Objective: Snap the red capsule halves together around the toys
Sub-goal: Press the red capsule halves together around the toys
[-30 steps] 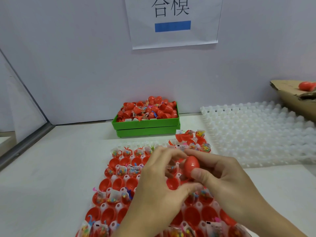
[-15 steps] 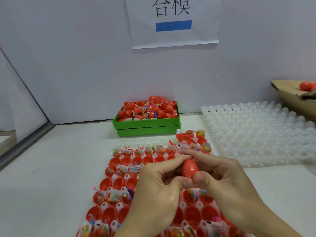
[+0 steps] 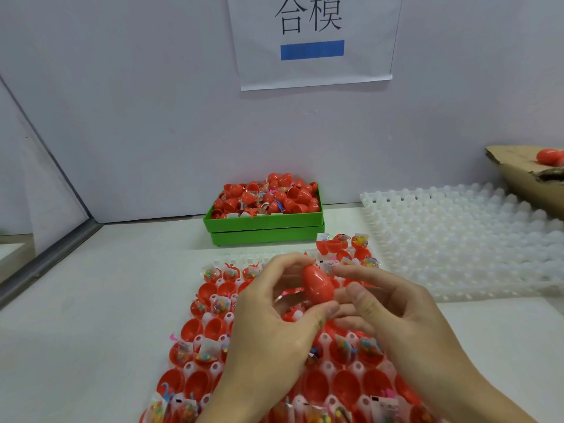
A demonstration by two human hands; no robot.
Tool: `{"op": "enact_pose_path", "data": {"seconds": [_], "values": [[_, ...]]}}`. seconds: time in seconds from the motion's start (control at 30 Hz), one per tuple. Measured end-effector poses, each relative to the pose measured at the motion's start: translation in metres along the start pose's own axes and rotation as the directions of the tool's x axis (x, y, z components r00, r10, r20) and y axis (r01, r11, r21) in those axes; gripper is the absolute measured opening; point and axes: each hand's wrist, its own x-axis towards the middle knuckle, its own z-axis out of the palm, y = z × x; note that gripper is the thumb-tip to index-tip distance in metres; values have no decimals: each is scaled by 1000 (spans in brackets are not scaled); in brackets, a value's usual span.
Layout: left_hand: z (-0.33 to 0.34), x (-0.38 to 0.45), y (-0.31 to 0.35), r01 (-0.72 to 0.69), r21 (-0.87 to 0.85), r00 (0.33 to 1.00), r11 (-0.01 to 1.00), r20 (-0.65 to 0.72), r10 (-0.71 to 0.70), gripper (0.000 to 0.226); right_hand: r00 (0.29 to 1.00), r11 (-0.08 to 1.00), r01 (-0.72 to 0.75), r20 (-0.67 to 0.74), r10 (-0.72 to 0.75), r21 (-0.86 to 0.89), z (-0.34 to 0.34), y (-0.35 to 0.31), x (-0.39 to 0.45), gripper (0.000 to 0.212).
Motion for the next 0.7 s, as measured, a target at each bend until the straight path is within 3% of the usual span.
{"op": "enact_pose_path", "data": {"seconds": [0.3,0.5,0.7], "values": [[1,-3,-1,-62,198,996,978,76,48,54,1000,998,-11,4,11,-68,3,3,-2,15],[0,-1,4,2,4,996,1000,86,-2,37,1000,991,16,-24,-20,-135,0,4,-2,33],[-3,0,3,109,-50,992,993,64,-106,37,983,952,182,24,-182,-247,-1,9,-2,34]]}}
